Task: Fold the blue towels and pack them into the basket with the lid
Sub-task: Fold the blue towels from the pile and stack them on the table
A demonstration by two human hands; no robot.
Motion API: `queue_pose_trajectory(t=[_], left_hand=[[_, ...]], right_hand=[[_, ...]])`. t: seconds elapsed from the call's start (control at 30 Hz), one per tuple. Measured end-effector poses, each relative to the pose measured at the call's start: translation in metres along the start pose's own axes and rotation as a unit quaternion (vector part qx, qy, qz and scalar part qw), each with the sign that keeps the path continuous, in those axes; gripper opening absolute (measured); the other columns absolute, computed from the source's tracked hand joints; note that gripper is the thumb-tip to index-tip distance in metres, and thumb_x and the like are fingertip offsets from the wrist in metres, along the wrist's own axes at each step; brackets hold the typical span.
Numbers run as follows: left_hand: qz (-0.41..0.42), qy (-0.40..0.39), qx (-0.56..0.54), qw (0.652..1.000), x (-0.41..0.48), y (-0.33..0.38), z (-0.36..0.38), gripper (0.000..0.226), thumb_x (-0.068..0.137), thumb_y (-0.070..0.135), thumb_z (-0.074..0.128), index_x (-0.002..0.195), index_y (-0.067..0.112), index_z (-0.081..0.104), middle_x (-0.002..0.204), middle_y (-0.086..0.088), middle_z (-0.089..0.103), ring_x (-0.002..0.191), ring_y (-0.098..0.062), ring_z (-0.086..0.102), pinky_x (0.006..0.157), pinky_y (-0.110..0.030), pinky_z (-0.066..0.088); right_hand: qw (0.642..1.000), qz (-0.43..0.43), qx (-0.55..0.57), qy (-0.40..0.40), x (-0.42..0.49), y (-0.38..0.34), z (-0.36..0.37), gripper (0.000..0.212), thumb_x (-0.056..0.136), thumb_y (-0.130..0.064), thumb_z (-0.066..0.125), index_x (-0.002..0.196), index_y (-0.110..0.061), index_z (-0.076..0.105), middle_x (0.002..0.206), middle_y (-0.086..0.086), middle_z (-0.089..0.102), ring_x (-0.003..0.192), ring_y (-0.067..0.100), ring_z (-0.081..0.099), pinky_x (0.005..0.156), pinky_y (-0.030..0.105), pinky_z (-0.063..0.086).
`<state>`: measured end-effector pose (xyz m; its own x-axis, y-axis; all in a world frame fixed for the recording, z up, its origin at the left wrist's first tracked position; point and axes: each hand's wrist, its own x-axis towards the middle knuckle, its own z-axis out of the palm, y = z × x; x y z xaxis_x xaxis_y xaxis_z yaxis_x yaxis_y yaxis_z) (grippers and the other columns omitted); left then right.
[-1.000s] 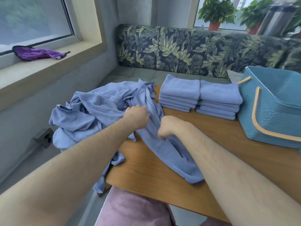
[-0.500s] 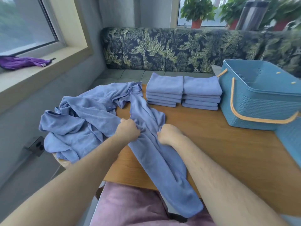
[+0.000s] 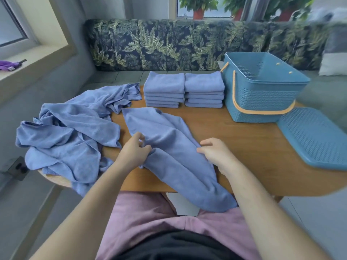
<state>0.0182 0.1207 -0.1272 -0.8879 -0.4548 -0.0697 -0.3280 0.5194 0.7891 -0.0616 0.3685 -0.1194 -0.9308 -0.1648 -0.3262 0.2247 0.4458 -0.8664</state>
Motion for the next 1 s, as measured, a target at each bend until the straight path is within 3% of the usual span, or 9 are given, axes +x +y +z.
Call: queue_pose_trajectory(t=[0.07, 0.23, 0.3, 0.37, 0.43, 0.57, 0.7, 0.8, 1.0], left_hand=[[0.006, 0.009, -0.028, 1.000, -0.006, -0.004, -0.003, 0.016, 0.089, 0.016, 0.061, 0.100, 0.019, 0.051, 0.070, -0.010, 0.059, 0.039, -0.023, 0.051, 0.037, -0.024, 0.039], [-0.009, 0.041, -0.076, 0.996, -0.016, -0.018, -0.009, 0.021, 0.084, 0.020, 0.073, 0.098, 0.023, 0.058, 0.075, -0.006, 0.061, 0.054, -0.021, 0.060, 0.048, -0.030, 0.048], [-0.040, 0.039, -0.105, 0.993, -0.018, -0.024, -0.011, 0.025, 0.083, 0.021, 0.076, 0.102, 0.019, 0.061, 0.084, -0.006, 0.067, 0.071, -0.025, 0.067, 0.055, -0.032, 0.052], [-0.059, 0.036, -0.125, 0.990, -0.018, -0.028, -0.014, 0.023, 0.083, 0.020, 0.076, 0.103, 0.016, 0.065, 0.090, -0.005, 0.071, 0.081, -0.022, 0.069, 0.063, -0.032, 0.054], [-0.050, 0.031, -0.115, 0.992, -0.018, -0.032, -0.017, 0.015, 0.086, 0.022, 0.074, 0.097, 0.014, 0.070, 0.084, -0.002, 0.072, 0.078, -0.020, 0.067, 0.065, -0.030, 0.052], [-0.026, 0.023, -0.179, 0.983, -0.023, -0.032, -0.019, 0.015, 0.091, 0.023, 0.070, 0.094, 0.009, 0.068, 0.067, -0.004, 0.052, 0.067, -0.019, 0.049, 0.061, -0.030, 0.040], [-0.001, 0.036, -0.247, 0.968, -0.029, -0.029, -0.022, 0.008, 0.091, 0.027, 0.070, 0.094, 0.020, 0.068, 0.080, -0.013, 0.064, 0.075, -0.019, 0.055, 0.072, -0.035, 0.041], [0.017, 0.048, -0.321, 0.946, -0.032, -0.025, -0.024, 0.011, 0.093, 0.024, 0.071, 0.098, 0.017, 0.064, 0.089, -0.012, 0.071, 0.082, -0.017, 0.062, 0.078, -0.035, 0.046], [0.022, 0.024, -0.448, 0.893, -0.034, -0.016, -0.028, 0.022, 0.091, 0.002, 0.067, 0.098, 0.021, 0.058, 0.099, -0.010, 0.070, 0.087, -0.021, 0.067, 0.081, -0.033, 0.054]], right_hand=[[0.999, 0.020, 0.022, -0.022, -0.004, 0.005, -0.007, 0.040, 0.083, -0.009, 0.076, 0.117, 0.010, 0.066, 0.112, 0.027, 0.070, 0.112, 0.036, 0.065, 0.093, 0.041, 0.052], [0.991, 0.068, 0.069, -0.089, 0.000, 0.020, -0.014, 0.075, 0.042, -0.045, 0.094, 0.104, -0.006, 0.076, 0.100, 0.006, 0.078, 0.100, 0.026, 0.073, 0.103, 0.044, 0.051], [0.987, 0.061, 0.109, -0.100, -0.004, 0.020, -0.014, 0.071, 0.052, -0.052, 0.090, 0.107, -0.008, 0.076, 0.108, 0.002, 0.077, 0.107, 0.020, 0.070, 0.106, 0.041, 0.048], [0.982, 0.045, 0.161, -0.092, -0.013, 0.020, -0.013, 0.037, 0.085, -0.039, 0.076, 0.105, -0.008, 0.076, 0.107, 0.003, 0.077, 0.106, 0.017, 0.070, 0.101, 0.034, 0.050], [0.981, 0.024, 0.183, -0.063, -0.015, 0.028, -0.012, 0.020, 0.099, -0.023, 0.062, 0.095, -0.007, 0.075, 0.095, 0.005, 0.078, 0.096, 0.018, 0.070, 0.089, 0.032, 0.051], [0.981, 0.017, 0.195, -0.007, -0.014, 0.036, -0.011, 0.018, 0.102, -0.019, 0.057, 0.097, -0.006, 0.069, 0.092, 0.010, 0.076, 0.091, 0.024, 0.069, 0.089, 0.040, 0.053], [0.968, 0.018, 0.250, 0.006, -0.014, 0.033, -0.014, 0.019, 0.101, -0.018, 0.057, 0.105, -0.002, 0.067, 0.107, 0.018, 0.074, 0.103, 0.028, 0.071, 0.098, 0.043, 0.052], [0.944, -0.006, 0.329, 0.013, -0.013, 0.033, -0.018, 0.037, 0.098, -0.014, 0.056, 0.123, 0.013, 0.060, 0.120, 0.025, 0.068, 0.118, 0.033, 0.065, 0.109, 0.045, 0.046], [0.937, -0.044, 0.344, 0.044, -0.017, 0.025, -0.018, 0.010, 0.092, -0.015, 0.064, 0.083, -0.011, 0.065, 0.092, 0.014, 0.068, 0.093, 0.025, 0.063, 0.090, 0.040, 0.048]])
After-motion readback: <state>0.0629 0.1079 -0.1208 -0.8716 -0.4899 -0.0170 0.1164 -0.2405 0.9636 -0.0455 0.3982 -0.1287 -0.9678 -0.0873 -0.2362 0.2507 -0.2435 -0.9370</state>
